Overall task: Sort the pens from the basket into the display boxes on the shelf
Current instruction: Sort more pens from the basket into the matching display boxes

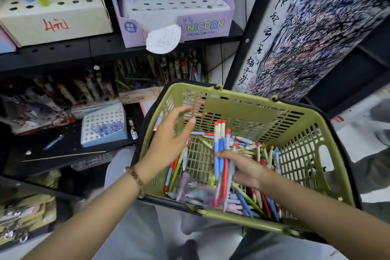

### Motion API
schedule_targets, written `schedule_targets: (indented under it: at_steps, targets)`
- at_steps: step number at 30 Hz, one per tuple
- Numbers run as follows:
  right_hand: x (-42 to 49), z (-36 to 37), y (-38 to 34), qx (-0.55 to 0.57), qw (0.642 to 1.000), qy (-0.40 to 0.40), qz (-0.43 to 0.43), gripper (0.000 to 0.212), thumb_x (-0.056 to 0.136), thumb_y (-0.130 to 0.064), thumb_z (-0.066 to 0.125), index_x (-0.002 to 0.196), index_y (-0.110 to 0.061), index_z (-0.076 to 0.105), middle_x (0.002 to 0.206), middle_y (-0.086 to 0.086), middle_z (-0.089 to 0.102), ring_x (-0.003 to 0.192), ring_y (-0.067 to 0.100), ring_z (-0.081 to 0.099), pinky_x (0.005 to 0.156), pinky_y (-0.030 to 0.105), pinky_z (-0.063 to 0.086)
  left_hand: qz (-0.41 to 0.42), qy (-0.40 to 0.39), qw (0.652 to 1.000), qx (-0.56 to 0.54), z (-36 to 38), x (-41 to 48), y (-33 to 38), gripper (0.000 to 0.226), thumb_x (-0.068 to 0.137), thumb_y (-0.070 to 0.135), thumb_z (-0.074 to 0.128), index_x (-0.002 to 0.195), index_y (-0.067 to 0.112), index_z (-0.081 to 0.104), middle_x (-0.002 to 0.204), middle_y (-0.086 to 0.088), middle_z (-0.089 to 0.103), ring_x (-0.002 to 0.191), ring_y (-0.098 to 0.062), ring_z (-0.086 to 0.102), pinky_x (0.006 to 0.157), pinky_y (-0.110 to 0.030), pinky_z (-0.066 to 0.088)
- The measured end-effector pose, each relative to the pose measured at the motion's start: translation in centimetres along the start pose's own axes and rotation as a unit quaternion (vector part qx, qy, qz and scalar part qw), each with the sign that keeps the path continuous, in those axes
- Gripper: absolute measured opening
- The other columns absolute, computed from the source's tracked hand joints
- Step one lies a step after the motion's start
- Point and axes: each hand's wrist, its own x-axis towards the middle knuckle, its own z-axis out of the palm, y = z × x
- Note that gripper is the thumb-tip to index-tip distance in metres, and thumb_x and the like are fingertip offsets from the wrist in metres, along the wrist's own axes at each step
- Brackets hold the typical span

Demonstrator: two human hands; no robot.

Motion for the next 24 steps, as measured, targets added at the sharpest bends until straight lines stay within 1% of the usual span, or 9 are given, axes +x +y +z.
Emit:
schedule_targets:
  at_steps: [3, 5, 8, 11, 13, 15, 19, 22, 24]
  targets:
    - [-0.5, 0.7, 2.6, -0.034, 0.995, -0.063, 0.075, 0.014, 0.081, -0.007, 0.063, 0.094, -0.001, 0.064, 0.088, 0.010, 0.070, 0.080, 0.019, 0.069, 0.072, 0.030, 0.056, -0.070, -0.049, 0.995, -0.054, 0.8, 0.2, 0.1, 0.027, 0.095, 0.025, 0.053, 0.120, 0.030, 0.048, 0.121, 0.019, 0.053, 0.116, 0.003, 0.049, 0.104, -0.018, 0.036]
    - [-0.7, 1.2, 2.6, -0.067, 0.993, -0.049, 0.085, 0.019, 0.086, -0.005, 0.061, 0.104, 0.002, 0.059, 0.091, 0.012, 0.068, 0.070, 0.017, 0.069, 0.061, 0.027, 0.055, -0.123, -0.069, 0.988, -0.060, 0.8, 0.2, 0.1, 0.031, 0.094, 0.026, 0.054, 0.125, 0.024, 0.047, 0.128, 0.008, 0.052, 0.120, -0.006, 0.048, 0.100, -0.020, 0.036]
    - [-1.1, 2.5, 0.1, -0.107, 0.994, -0.017, 0.019, 0.013, 0.088, -0.006, 0.061, 0.099, -0.002, 0.056, 0.060, 0.006, 0.057, 0.046, 0.016, 0.056, 0.049, 0.026, 0.051, -0.241, -0.116, 0.962, -0.059, 0.6, 0.3, 0.3, 0.070, 0.087, 0.044, 0.059, 0.144, 0.014, 0.032, 0.141, 0.002, 0.043, 0.121, -0.009, 0.044, 0.098, -0.023, 0.032]
    - [-1.9, 4.4, -3.5, -0.137, 0.984, -0.080, -0.084, 0.011, 0.089, -0.002, 0.056, 0.096, -0.009, 0.060, 0.076, 0.008, 0.062, 0.070, 0.022, 0.060, 0.068, 0.036, 0.052, -0.312, -0.175, 0.908, -0.217, 0.2, 0.8, 1.3, 0.090, 0.064, 0.053, 0.071, 0.138, 0.009, 0.044, 0.131, -0.003, 0.059, 0.119, -0.016, 0.054, 0.106, -0.037, 0.040]
    - [-2.5, 6.0, -5.4, -0.168, 0.969, -0.138, -0.114, 0.017, 0.090, 0.001, 0.053, 0.101, -0.010, 0.061, 0.088, 0.006, 0.067, 0.085, 0.020, 0.062, 0.083, 0.035, 0.052, -0.296, -0.185, 0.893, -0.284, -0.1, 1.4, 2.4, 0.069, 0.059, 0.049, 0.074, 0.115, 0.009, 0.065, 0.117, -0.017, 0.066, 0.103, -0.026, 0.062, 0.096, -0.042, 0.048]
    - [-3.0, 7.5, -6.8, -0.186, 0.957, -0.184, -0.122, 0.015, 0.092, -0.003, 0.052, 0.099, -0.011, 0.062, 0.084, 0.001, 0.070, 0.082, 0.014, 0.065, 0.079, 0.029, 0.055, -0.269, -0.161, 0.909, -0.275, -0.6, 1.9, 3.3, 0.057, 0.053, 0.050, 0.076, 0.097, 0.014, 0.070, 0.107, -0.022, 0.068, 0.090, -0.032, 0.063, 0.085, -0.046, 0.049]
    - [-4.0, 9.6, -8.8, -0.201, 0.949, -0.192, -0.151, 0.020, 0.089, -0.027, 0.051, 0.102, -0.016, 0.062, 0.088, -0.001, 0.072, 0.085, 0.016, 0.067, 0.075, 0.030, 0.055, -0.200, -0.115, 0.934, -0.272, -2.7, 2.8, 4.1, 0.045, 0.070, 0.044, 0.068, 0.102, 0.012, 0.069, 0.073, -0.003, 0.072, 0.056, -0.011, 0.065, 0.051, -0.020, 0.050]
    - [-4.2, 10.8, -9.9, -0.201, 0.946, -0.185, -0.172, 0.019, 0.098, -0.020, 0.043, 0.109, -0.022, 0.058, 0.097, -0.007, 0.073, 0.092, 0.005, 0.068, 0.076, 0.017, 0.053, -0.162, -0.075, 0.954, -0.241, -4.1, 3.0, 4.6, 0.049, 0.075, 0.046, 0.065, 0.109, 0.012, 0.068, 0.101, -0.005, 0.074, 0.094, -0.019, 0.070, 0.082, -0.029, 0.056]
    - [-4.2, 11.4, -10.6, -0.192, 0.945, -0.187, -0.187, 0.020, 0.097, -0.021, 0.044, 0.109, -0.025, 0.060, 0.102, -0.006, 0.072, 0.094, 0.006, 0.068, 0.078, 0.018, 0.054, -0.149, -0.015, 0.958, -0.244, -4.8, 3.1, 5.3, 0.035, 0.083, 0.040, 0.063, 0.102, 0.012, 0.069, 0.101, -0.008, 0.073, 0.095, -0.023, 0.068, 0.086, -0.034, 0.054]
